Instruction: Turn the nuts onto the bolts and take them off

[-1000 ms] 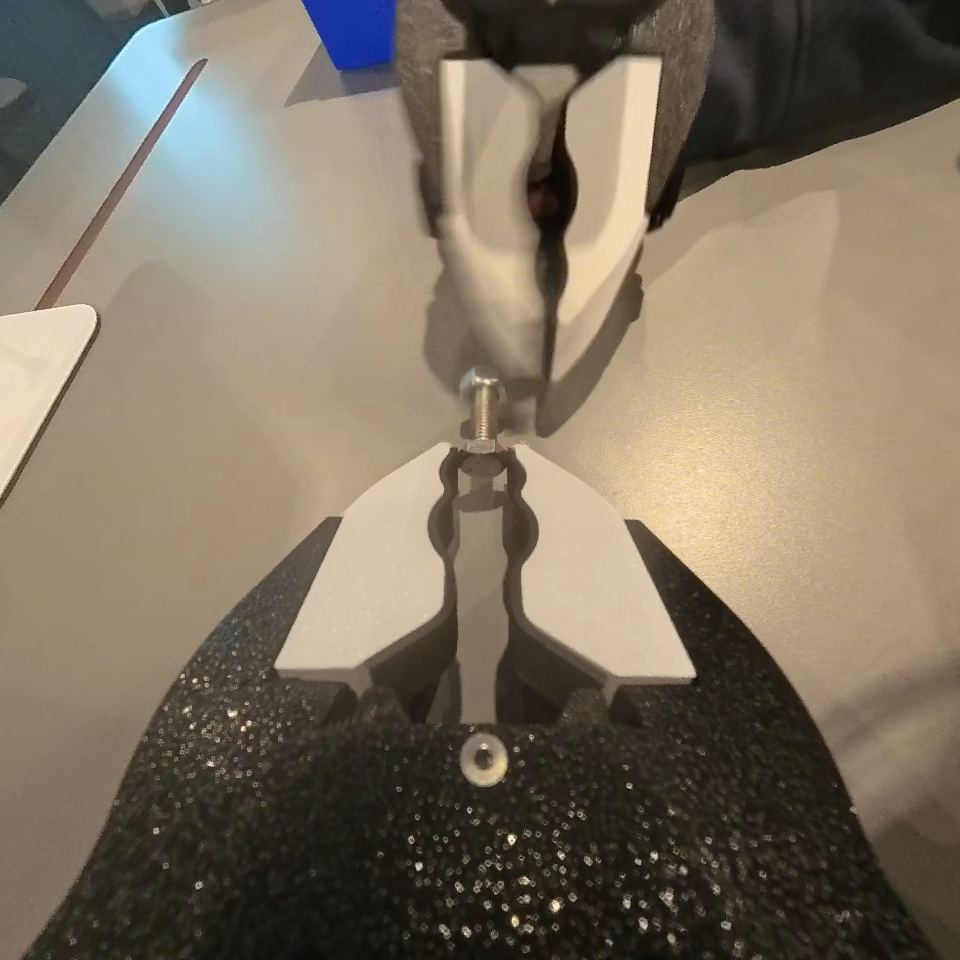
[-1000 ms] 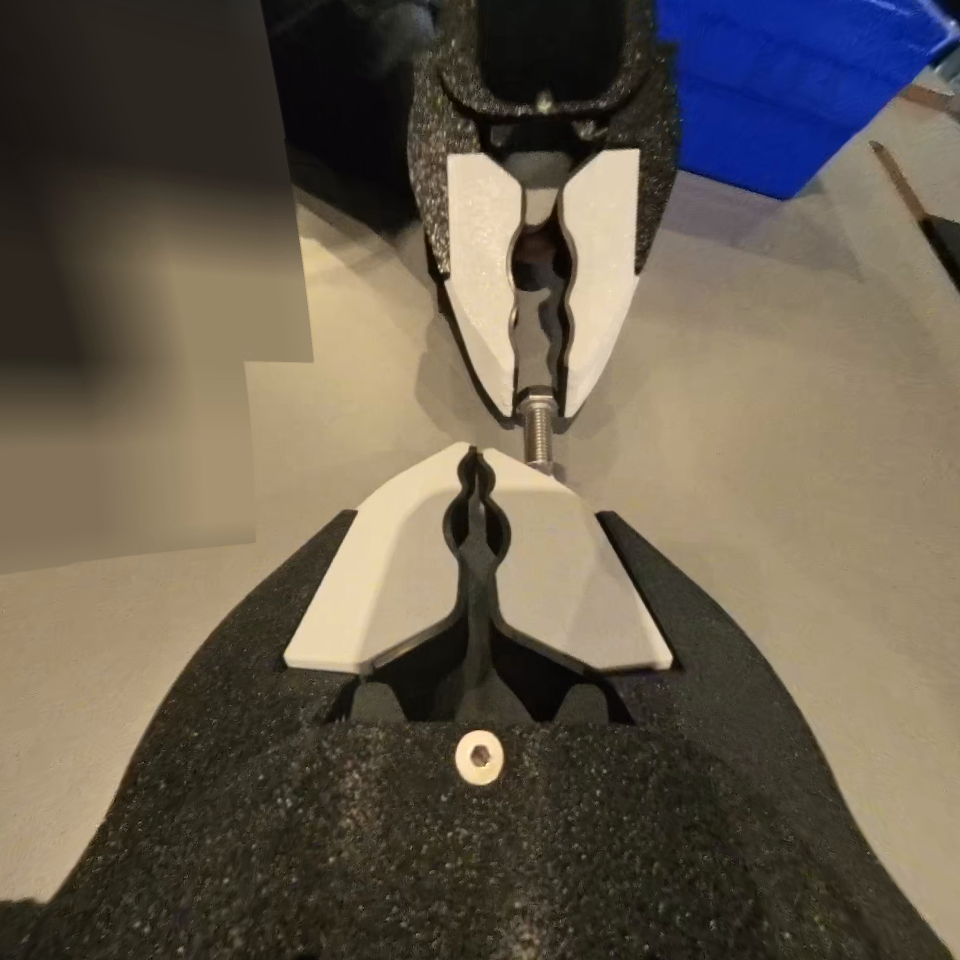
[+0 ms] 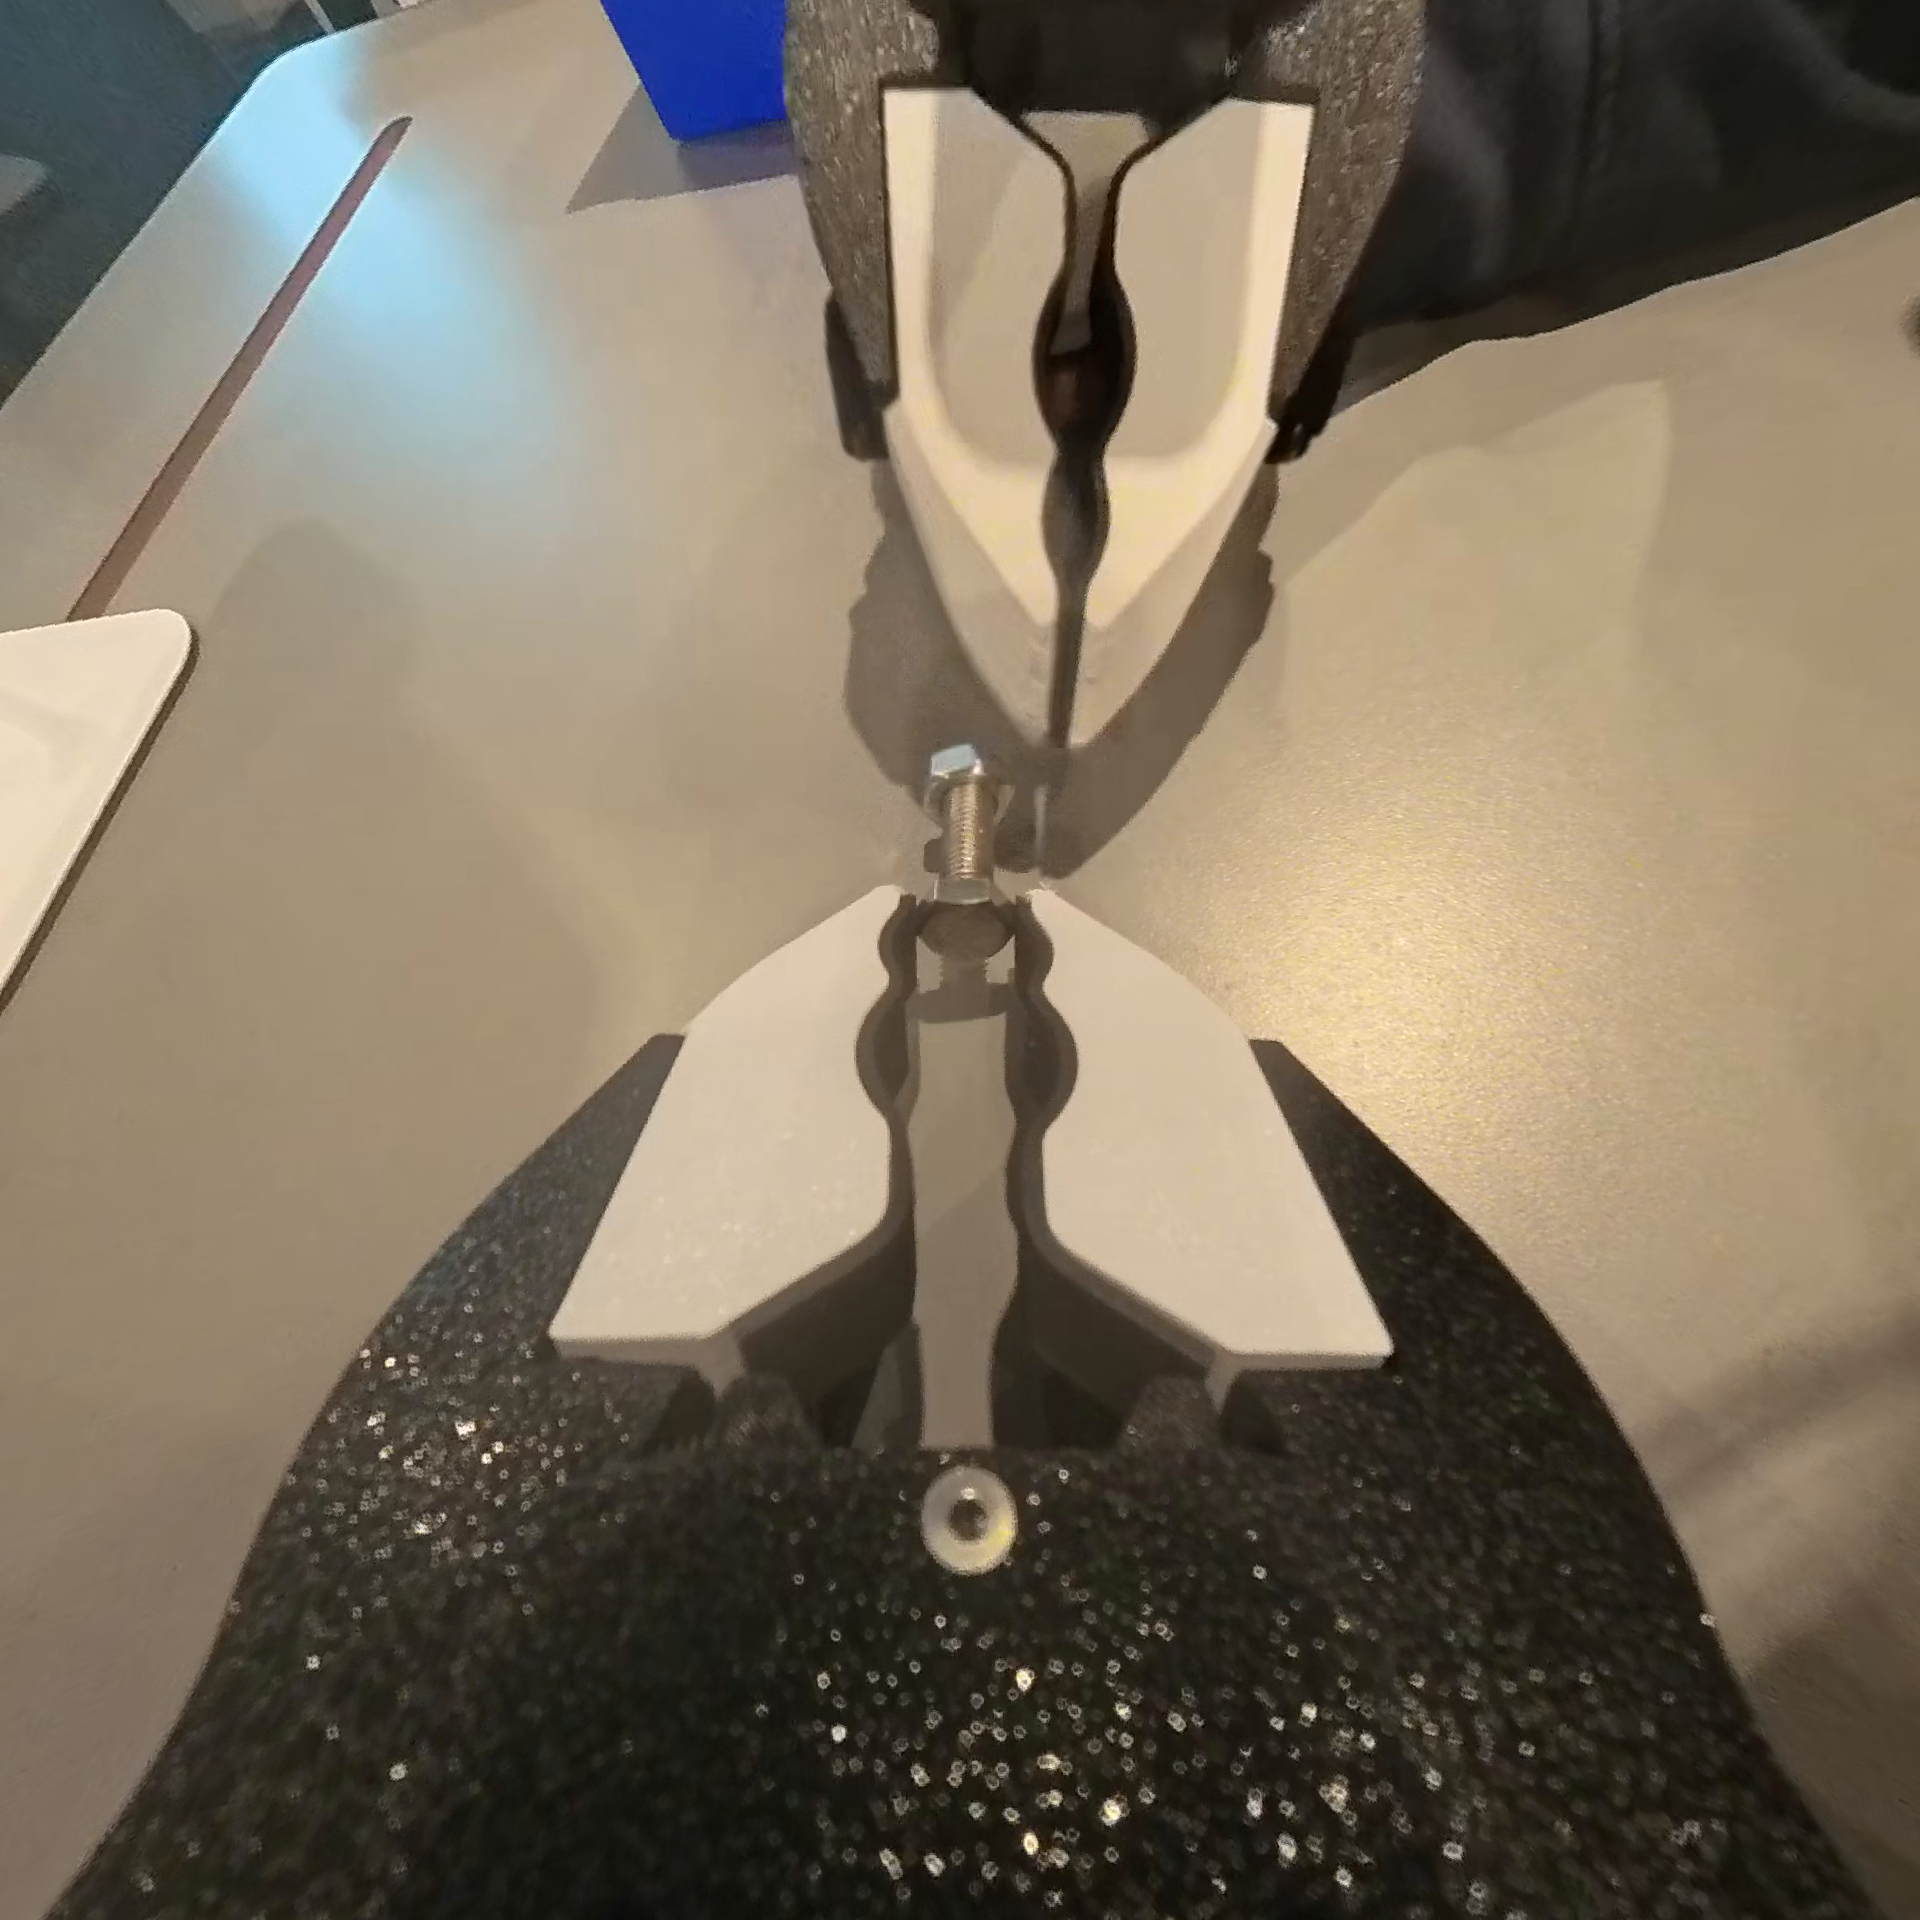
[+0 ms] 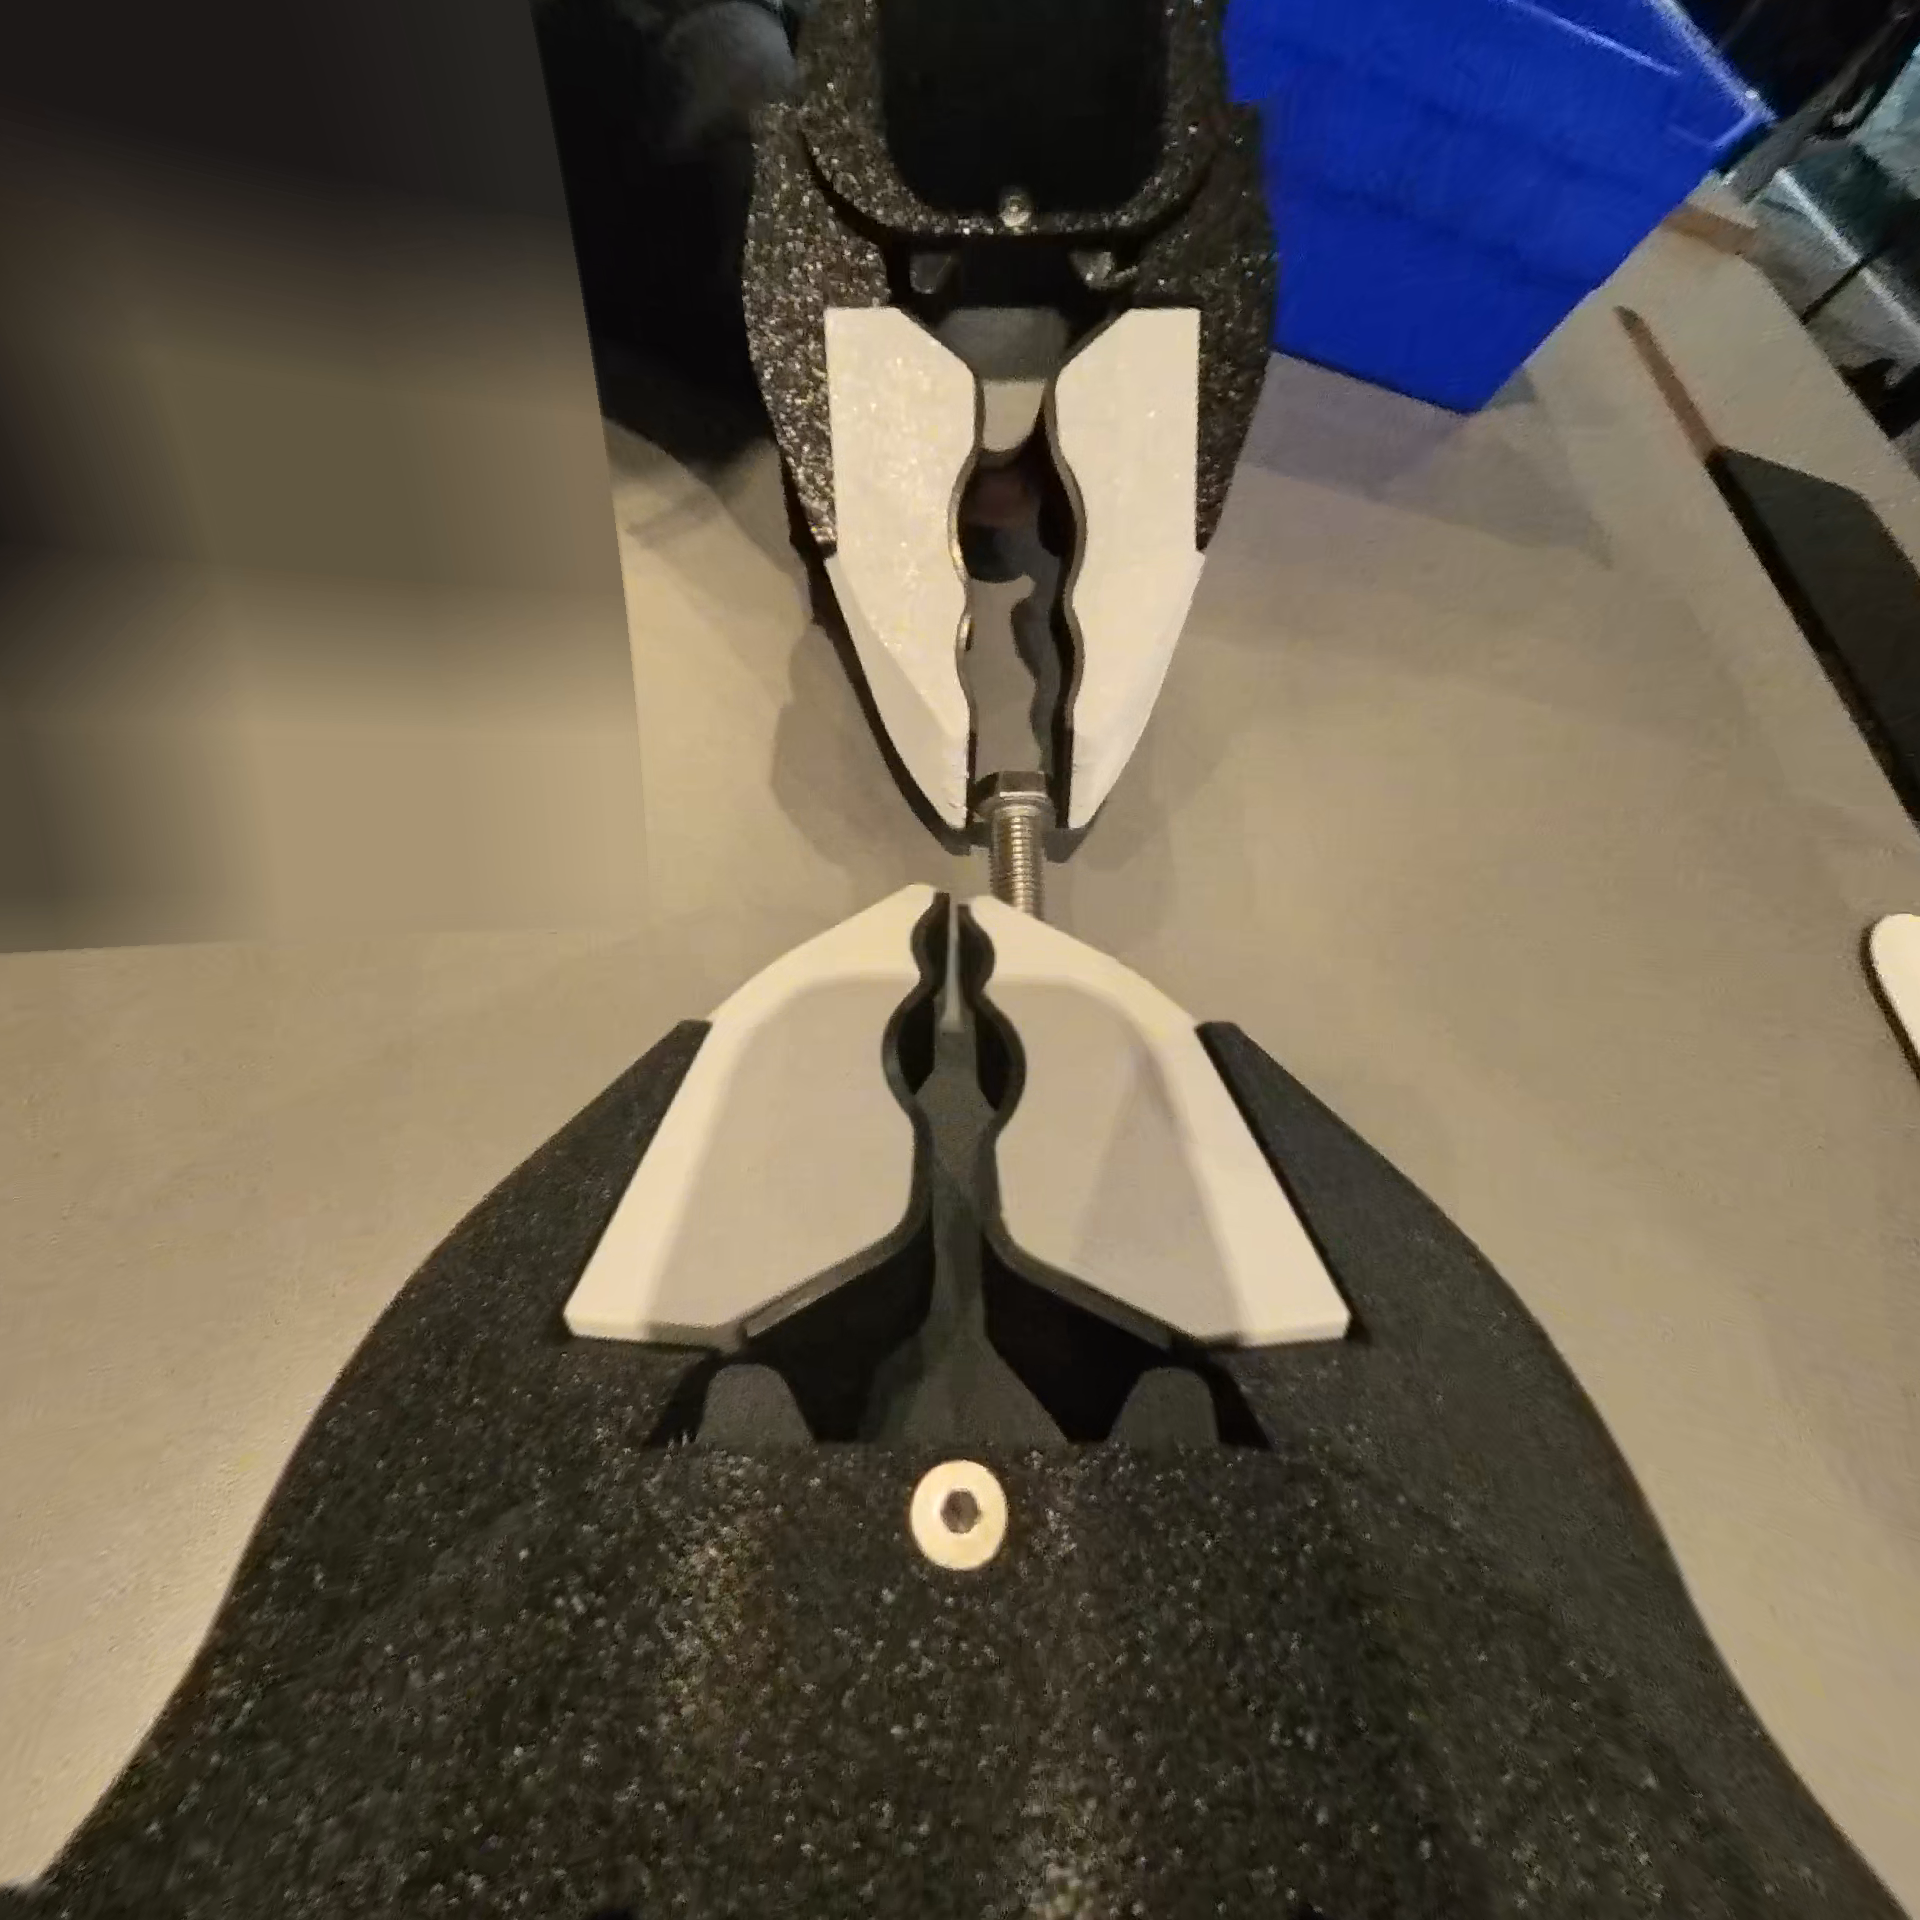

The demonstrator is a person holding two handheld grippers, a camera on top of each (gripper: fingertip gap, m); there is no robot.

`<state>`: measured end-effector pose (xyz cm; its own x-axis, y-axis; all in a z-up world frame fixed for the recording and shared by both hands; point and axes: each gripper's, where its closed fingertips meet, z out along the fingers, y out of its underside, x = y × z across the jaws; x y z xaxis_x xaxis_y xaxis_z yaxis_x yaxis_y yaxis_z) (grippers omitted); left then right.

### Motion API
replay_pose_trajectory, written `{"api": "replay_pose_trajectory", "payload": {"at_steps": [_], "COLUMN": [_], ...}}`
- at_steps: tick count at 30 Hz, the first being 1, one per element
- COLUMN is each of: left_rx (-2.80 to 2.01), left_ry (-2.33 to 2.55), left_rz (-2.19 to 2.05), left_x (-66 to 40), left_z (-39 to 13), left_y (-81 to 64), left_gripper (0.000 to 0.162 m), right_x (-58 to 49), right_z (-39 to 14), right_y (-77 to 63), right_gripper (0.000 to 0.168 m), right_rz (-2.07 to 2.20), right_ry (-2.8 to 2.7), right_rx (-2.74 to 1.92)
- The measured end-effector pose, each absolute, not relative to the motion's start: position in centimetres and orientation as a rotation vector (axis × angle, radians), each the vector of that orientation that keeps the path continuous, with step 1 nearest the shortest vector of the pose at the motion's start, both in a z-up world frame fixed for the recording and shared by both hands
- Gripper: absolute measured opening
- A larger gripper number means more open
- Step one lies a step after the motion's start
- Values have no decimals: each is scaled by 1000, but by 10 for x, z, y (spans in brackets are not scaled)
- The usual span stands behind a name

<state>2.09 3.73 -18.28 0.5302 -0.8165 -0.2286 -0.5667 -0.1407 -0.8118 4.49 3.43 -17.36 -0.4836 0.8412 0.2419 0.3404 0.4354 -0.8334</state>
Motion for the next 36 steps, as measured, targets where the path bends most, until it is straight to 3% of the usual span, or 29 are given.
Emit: {"api": "replay_pose_trajectory", "payload": {"at_steps": [3, 6, 12, 17, 20, 21, 25, 32, 34, 35, 36], "left_rx": [-1828, -1827, -1829, -1828, -1827, -1827, -1828, -1827, -1827, -1827, -1827], "left_ry": [1145, 1145, 1144, 1145, 1145, 1145, 1145, 1146, 1146, 1146, 1145], "left_rz": [-333, -333, -333, -333, -332, -333, -333, -333, -332, -333, -333], "left_x": [21, 21, 21, 21, 21, 21, 21, 21, 21, 21, 21], "left_z": [-183, -183, -183, -183, -183, -183, -183, -183, -183, -183, -183], "left_y": [37, 37, 37, 37, 37, 37, 37, 38, 38, 38, 38], "left_gripper": [17, 17, 17, 17, 17, 17, 17, 17, 17, 17, 17], "right_x": [41, 39, 46, 37, 38, 41, 44, 38, 39, 43, 45], "right_z": [-176, -181, -175, -179, -181, -182, -179, -182, -183, -185, -186], "right_y": [41, 43, 30, 45, 43, 38, 34, 45, 42, 37, 33], "right_gripper": [18, 24, 0, 33, 27, 15, 0, 25, 18, 2, 2], "right_rz": [912, 856, 999, 859, 851, 879, 943, 840, 852, 879, 908], "right_ry": [-2001, -2011, -2050, -1991, -2017, -2045, -2057, -2010, -2033, -2071, -2099], "right_rx": [-1020, -1021, -998, -1036, -1018, -1004, -1008, -1025, -1016, -1006, -1005]}}
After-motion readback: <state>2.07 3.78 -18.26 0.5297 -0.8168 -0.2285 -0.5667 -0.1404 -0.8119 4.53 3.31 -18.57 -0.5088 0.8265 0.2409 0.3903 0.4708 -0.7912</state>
